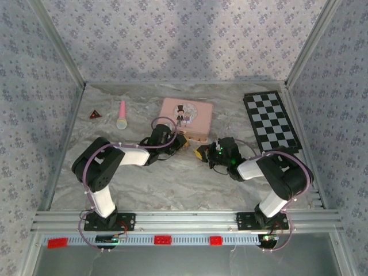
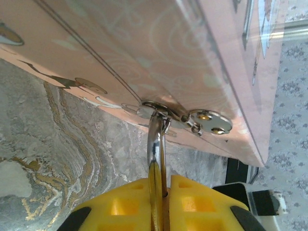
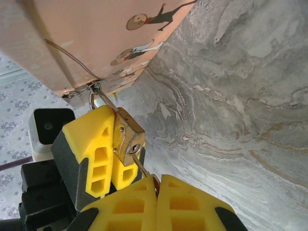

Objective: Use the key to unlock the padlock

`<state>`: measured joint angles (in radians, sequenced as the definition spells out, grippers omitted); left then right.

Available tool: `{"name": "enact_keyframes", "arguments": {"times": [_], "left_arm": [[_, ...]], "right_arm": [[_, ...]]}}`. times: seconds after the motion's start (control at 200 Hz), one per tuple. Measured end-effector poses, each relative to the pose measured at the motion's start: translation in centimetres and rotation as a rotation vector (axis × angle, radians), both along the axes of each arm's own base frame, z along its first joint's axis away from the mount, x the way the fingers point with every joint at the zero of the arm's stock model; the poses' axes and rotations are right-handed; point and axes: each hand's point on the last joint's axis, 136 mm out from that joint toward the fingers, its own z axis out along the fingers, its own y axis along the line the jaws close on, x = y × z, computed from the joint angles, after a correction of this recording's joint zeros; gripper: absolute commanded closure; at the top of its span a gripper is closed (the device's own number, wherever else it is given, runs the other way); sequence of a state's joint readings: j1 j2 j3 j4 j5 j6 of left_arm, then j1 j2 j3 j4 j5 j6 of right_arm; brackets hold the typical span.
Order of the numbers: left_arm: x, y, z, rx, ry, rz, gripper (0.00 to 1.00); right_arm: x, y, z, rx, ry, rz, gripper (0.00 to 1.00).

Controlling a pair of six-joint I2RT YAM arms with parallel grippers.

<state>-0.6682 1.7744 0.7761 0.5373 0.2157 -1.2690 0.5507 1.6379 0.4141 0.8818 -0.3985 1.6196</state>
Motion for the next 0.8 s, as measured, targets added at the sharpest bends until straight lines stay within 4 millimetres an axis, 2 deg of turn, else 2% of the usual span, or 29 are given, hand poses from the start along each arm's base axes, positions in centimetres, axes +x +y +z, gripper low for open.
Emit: {"name": "enact_keyframes", "arguments": {"times": [0.29,0.555,0.8], "left_arm": [[0.2,0.1,0.2,-0.051,0.026,0.050,0.89],[0.3,0.1,0.4,-0.076,0.046,0.071,0.89],[0.3,0.0,0.5,-0.093,0.056,0.081,0.89]], "right_arm": [[0.4,0.3,1.0,0.064,-0.018,-0.014,1.00],[-0.1,0.1,0.0,0.083,0.013,-0.020,1.00],[-0.2,0.2,0.0,0.087,0.012,-0.013,1.00]]}}
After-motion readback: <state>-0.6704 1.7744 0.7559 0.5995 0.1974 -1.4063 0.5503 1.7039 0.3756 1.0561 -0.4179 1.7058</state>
